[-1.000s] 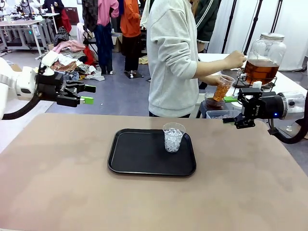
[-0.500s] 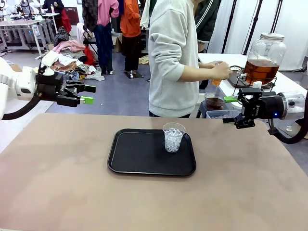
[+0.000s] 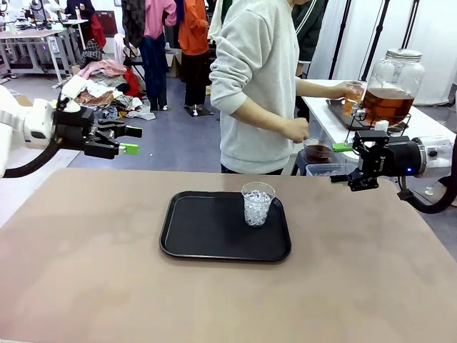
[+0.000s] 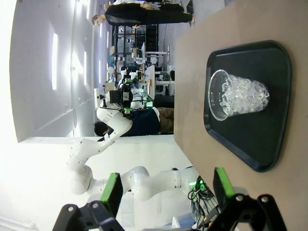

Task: Pour the drink into the iced cup.
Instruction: Pick up the iced cup indicated by the human and present it to them.

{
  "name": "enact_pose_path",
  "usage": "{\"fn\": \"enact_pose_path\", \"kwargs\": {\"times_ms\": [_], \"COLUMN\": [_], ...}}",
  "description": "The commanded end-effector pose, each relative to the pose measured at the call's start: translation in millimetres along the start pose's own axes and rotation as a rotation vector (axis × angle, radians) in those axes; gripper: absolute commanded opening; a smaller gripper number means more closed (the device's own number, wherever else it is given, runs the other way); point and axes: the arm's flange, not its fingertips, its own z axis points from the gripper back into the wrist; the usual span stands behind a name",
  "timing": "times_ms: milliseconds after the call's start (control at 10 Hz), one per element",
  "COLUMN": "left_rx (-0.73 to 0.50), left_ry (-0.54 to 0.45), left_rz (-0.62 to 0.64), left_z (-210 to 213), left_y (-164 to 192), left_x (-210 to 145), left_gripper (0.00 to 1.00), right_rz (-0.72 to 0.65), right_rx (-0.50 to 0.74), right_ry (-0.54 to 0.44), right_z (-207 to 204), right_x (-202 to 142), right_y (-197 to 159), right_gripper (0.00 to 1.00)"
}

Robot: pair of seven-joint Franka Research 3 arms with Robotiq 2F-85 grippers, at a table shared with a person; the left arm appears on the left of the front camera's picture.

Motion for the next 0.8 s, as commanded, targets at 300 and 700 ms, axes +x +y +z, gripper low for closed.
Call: {"fn": "enact_pose_path", "kwargs": {"times_ms": [300, 700], "left_rx": [0.000, 0.000], "left_ry": [-0.001, -0.001], "left_rz": [-0.003, -0.003], "left_z": [0.3, 0.3], "left_y": [-0.9, -0.9], "left_x": [0.8, 0.8], "left_gripper": [1.00, 1.00], "right_rz": [0.004, 0.004], "right_rx": [0.002, 0.002], "right_ry": [-0.002, -0.002], "right_z": [0.7, 0.7], "right_x": [0.4, 0.4], "right_y": [2.1, 2.1], "right_gripper": [1.00, 1.00]}}
